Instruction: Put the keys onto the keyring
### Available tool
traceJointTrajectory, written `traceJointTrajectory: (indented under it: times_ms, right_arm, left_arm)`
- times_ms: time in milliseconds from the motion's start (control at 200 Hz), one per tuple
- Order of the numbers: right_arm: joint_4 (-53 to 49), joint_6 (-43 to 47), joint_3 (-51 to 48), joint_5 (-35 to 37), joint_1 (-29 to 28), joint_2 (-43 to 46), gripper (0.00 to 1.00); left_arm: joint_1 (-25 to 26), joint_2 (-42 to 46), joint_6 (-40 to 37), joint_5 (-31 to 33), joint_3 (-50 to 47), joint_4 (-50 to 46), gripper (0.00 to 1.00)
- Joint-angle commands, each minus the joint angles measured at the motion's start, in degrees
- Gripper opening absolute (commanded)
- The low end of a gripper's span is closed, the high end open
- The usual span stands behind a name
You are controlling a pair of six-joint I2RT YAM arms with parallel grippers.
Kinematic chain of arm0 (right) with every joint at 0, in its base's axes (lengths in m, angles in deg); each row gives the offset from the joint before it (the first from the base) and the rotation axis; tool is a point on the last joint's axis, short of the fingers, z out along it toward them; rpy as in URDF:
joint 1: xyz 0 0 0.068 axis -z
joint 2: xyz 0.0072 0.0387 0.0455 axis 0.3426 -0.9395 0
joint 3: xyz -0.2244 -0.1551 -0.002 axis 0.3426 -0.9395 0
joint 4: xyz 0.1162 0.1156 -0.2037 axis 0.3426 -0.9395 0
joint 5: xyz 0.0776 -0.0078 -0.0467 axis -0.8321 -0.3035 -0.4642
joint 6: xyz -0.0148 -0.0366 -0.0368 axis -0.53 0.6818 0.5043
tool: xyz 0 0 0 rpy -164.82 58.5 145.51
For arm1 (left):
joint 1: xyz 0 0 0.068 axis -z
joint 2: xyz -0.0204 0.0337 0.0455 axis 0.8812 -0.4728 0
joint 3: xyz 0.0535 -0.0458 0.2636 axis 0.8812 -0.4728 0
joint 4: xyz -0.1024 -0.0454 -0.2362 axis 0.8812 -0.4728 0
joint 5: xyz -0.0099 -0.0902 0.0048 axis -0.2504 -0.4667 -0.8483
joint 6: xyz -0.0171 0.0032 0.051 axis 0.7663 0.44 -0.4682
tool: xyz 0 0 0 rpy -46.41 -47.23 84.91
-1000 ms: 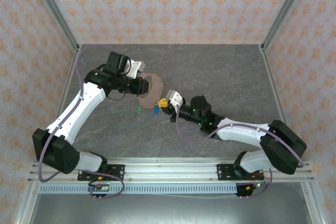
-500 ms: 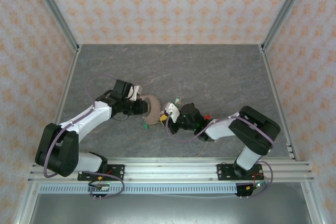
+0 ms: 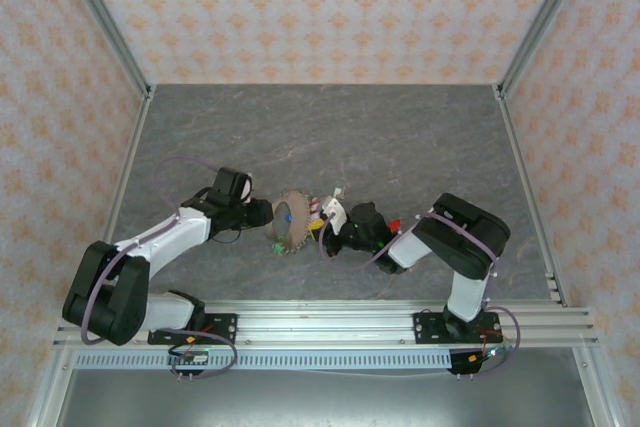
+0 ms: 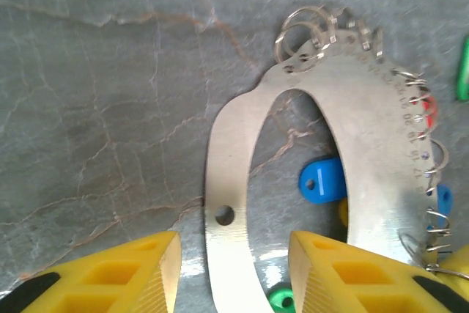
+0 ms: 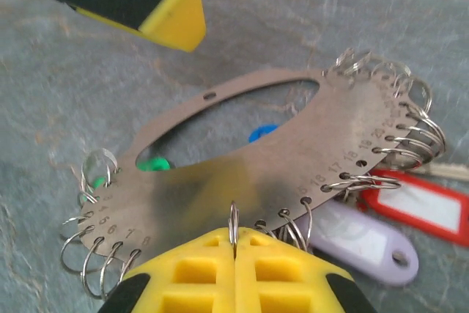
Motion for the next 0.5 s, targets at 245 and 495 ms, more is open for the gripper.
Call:
traceJointTrajectory:
  times_ms: [245, 495]
  right_arm:
    - [11.59, -4.88, 0.43, -6.39, 1.78, 5.35, 0.0]
    - [6.69, -5.89, 3.08, -19.47, 6.15, 11.91, 0.0]
  left_arm:
    - [0.87, 4.32, -4.56, -5.08, 4.35, 1.74, 0.27]
    - [1.25, 12.45, -7.44, -10.83, 7.2, 7.05, 0.34]
